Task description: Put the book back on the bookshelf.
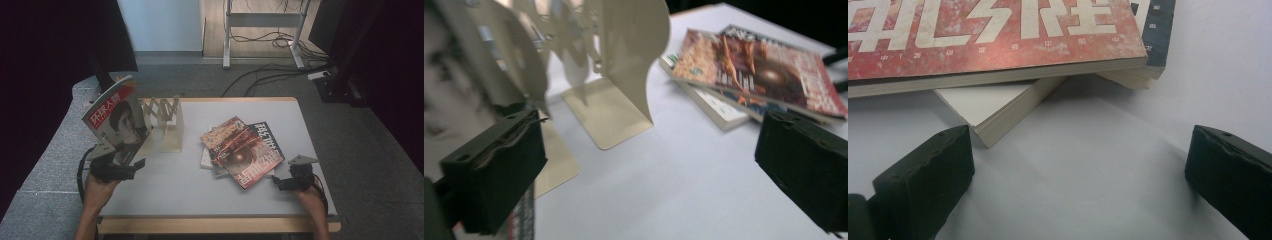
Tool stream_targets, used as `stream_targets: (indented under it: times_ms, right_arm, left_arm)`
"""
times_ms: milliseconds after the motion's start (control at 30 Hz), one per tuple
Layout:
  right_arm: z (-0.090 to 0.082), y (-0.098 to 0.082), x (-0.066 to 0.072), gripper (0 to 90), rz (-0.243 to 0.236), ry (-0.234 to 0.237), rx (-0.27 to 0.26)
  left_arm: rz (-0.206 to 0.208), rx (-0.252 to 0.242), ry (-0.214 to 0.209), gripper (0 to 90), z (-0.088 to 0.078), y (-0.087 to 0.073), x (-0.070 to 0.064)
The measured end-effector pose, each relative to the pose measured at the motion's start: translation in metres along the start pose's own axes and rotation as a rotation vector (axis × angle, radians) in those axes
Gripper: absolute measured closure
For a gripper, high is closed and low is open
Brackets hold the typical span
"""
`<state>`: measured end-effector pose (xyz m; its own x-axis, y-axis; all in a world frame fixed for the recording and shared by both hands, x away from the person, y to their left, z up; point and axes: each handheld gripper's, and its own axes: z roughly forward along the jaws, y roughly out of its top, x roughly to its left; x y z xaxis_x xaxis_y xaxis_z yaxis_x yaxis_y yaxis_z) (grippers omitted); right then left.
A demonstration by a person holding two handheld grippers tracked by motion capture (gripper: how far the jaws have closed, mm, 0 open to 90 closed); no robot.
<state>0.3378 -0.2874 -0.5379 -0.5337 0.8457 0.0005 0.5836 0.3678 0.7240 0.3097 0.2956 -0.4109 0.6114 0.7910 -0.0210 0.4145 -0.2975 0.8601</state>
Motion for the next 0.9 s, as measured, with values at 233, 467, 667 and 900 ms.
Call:
stream_targets:
  times_ms: [233, 467, 667, 900]
  right_arm:
    - [0.0, 0.0, 0.0, 0.0, 0.0, 0.0, 0.0]
    - [0.0, 0.0, 0.0, 0.0, -0.001, 0.0, 0.0]
    - [0.0, 0.0, 0.0, 0.0, -0.001, 0.0, 0.0]
    - [0.0, 0.0, 0.0, 0.0, -0.001, 0.0, 0.0]
  left_arm:
    - [0.005, 0.023, -0.055, 0.0, 0.031, -0.002, -0.011]
    - [0.034, 0.048, -0.1, 0.0, 0.059, 0.005, -0.024]
    - [0.051, 0.076, -0.152, 0.0, 0.085, 0.011, -0.034]
    - [0.089, 0.107, -0.19, 0.0, 0.115, 0.022, -0.048]
